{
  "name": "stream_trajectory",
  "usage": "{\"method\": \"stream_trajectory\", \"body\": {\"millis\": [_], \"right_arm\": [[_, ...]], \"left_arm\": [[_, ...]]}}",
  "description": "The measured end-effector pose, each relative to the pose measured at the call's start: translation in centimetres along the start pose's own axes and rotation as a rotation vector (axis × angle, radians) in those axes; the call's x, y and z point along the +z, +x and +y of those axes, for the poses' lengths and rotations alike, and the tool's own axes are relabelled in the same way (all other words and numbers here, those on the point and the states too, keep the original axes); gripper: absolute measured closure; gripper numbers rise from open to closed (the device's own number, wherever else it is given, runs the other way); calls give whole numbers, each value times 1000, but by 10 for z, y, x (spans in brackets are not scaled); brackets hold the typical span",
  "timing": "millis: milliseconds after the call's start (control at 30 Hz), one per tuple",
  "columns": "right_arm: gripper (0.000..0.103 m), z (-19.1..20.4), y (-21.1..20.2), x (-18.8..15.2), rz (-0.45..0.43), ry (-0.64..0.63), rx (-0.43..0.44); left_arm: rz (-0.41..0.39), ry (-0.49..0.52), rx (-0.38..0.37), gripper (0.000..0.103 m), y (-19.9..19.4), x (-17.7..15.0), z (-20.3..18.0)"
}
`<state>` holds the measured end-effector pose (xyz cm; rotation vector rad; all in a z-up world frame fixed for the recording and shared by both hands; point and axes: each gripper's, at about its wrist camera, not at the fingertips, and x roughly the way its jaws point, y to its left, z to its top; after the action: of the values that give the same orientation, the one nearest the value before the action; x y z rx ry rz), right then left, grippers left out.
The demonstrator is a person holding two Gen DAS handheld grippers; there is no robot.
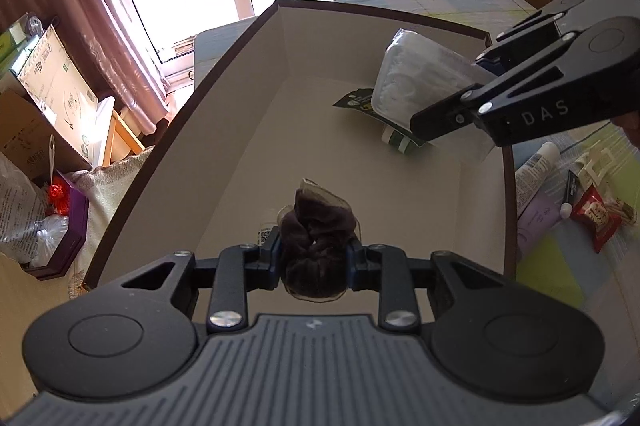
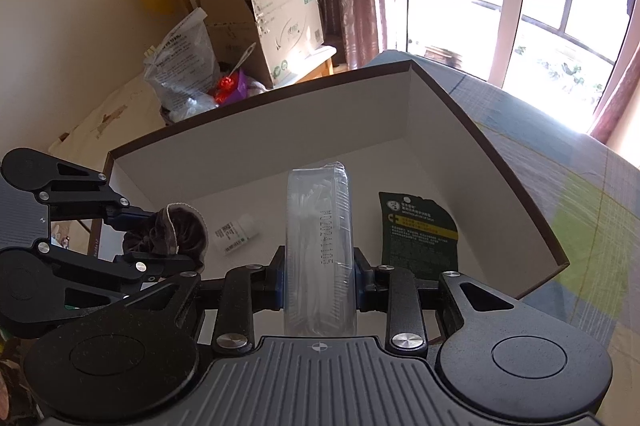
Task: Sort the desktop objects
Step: 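Carry the scrunchie and cotton pad pack over the brown box with both tools, then open both tools to drop the scrunchie and cotton pad pack into the box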
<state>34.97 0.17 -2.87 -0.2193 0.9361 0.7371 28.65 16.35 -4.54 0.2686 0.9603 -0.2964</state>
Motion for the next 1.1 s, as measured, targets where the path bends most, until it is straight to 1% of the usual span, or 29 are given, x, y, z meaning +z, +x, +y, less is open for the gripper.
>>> {"method": "stream_trajectory", "body": {"millis": [300,567,833,1000,1100], "right_arm": [[70,-7,28,-2,54,-23,0],[70,-13,46,-7,122,-68,-10],[70,-16,61,-13,186,-122,-32],[70,-19,66,-14,206,-134,-33],[70,-21,68,-15,216,-142,-32]], "left_arm": [[55,-13,-3,78,18,3,-2],[116,-56,-27,77,32,6,-5],[152,-58,-23,74,47,12,-11],[196,-60,-16,73,59,13,-14],[220,-62,-10,64,64,13,-15]]}}
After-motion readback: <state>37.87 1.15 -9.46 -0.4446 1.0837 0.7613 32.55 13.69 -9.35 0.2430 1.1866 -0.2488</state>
